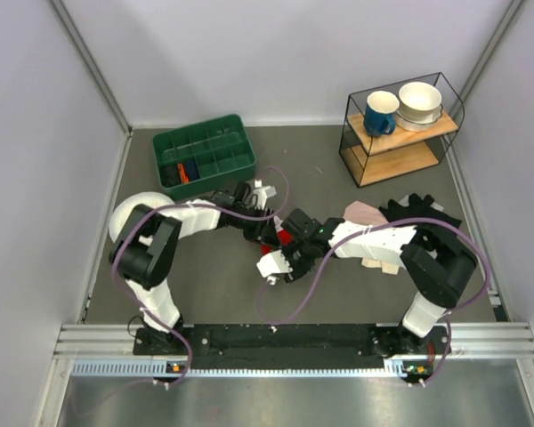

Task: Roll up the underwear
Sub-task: Roll the underwear to the center of the board.

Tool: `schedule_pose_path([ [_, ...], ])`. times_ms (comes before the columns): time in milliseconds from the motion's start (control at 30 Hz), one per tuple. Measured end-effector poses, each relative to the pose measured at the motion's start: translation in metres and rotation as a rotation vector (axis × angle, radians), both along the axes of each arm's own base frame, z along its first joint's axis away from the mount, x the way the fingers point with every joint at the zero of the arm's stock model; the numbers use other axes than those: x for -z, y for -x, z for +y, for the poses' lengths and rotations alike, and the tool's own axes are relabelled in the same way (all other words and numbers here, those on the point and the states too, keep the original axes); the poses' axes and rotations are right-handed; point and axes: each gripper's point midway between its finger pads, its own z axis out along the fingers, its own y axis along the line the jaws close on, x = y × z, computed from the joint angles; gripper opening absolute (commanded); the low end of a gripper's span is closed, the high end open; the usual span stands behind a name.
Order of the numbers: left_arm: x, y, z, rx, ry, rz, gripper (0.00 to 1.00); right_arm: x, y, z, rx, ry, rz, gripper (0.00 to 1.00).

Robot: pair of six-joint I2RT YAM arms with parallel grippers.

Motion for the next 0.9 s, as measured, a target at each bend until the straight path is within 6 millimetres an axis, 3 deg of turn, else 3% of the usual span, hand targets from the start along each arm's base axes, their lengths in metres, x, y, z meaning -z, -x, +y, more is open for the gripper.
schedule_pose_path([
  [167,-0.030,-0.021,0.023,-0.120,0.010,-0.160,0.49,0.000,-0.003,0.001,0.019,0.000,-0.003,0.47],
  [367,-0.067,-0.025,0.077,-0.342,-0.011,-0.438,0.49,0.000,-0.006,0.003,0.055,0.004,0.007,0.48],
  [533,-0.109,-0.007,0.105,-0.444,0.038,-0.771,0.52,0.001,-0.009,0.007,0.072,0.012,0.015,0.45],
  [667,-0.158,0.007,0.127,-0.522,0.111,-1.082,0.54,-0.001,-0.014,0.012,0.087,0.028,0.029,0.28],
  [900,-0.236,0.047,0.142,-0.549,0.281,-1.502,0.57,-0.004,-0.019,0.016,0.141,0.081,0.151,0.16],
])
